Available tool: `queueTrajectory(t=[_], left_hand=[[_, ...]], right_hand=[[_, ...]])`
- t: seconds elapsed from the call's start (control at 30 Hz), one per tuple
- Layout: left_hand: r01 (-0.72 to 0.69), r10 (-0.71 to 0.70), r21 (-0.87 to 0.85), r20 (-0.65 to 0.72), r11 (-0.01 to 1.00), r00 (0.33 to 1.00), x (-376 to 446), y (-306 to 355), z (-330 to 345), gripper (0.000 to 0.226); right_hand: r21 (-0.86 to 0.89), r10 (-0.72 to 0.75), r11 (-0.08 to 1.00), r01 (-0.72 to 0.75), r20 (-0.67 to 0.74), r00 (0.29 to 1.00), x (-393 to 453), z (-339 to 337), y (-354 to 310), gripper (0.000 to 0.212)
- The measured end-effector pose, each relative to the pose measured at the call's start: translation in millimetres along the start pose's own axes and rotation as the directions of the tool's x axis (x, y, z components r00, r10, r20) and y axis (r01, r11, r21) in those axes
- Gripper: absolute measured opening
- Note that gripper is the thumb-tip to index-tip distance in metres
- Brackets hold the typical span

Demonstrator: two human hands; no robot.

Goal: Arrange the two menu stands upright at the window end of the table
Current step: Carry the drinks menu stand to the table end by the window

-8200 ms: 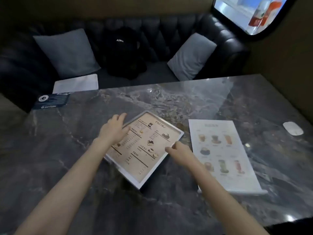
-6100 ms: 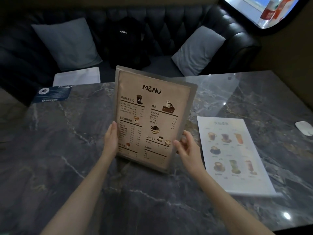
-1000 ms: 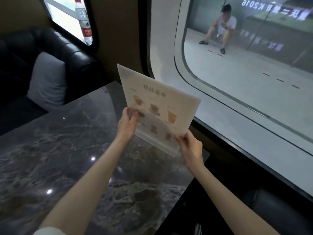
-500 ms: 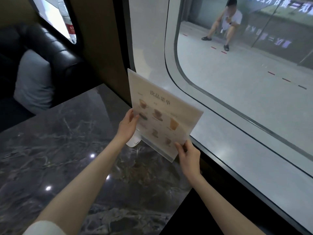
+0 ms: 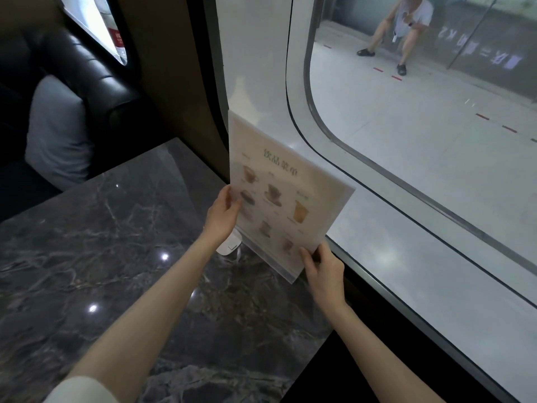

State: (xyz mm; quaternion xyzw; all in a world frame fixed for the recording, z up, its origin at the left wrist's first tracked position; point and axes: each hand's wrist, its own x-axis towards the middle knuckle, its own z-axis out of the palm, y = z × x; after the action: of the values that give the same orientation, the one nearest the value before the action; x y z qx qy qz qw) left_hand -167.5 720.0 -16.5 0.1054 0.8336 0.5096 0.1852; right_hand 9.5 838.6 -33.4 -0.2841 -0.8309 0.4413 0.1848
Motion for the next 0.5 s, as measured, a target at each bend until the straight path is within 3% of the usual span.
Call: queueTrajectory(t=[0.5], left_hand=[[-0.014,0.015,-0.009,0.075,1.000,0.997,8.1,3.4,5.9,0.056]], right_hand=[[-0.011,0.019,1.000,-0.019,0.023,1.000,-0.1,-2.6,1.1,0.021]])
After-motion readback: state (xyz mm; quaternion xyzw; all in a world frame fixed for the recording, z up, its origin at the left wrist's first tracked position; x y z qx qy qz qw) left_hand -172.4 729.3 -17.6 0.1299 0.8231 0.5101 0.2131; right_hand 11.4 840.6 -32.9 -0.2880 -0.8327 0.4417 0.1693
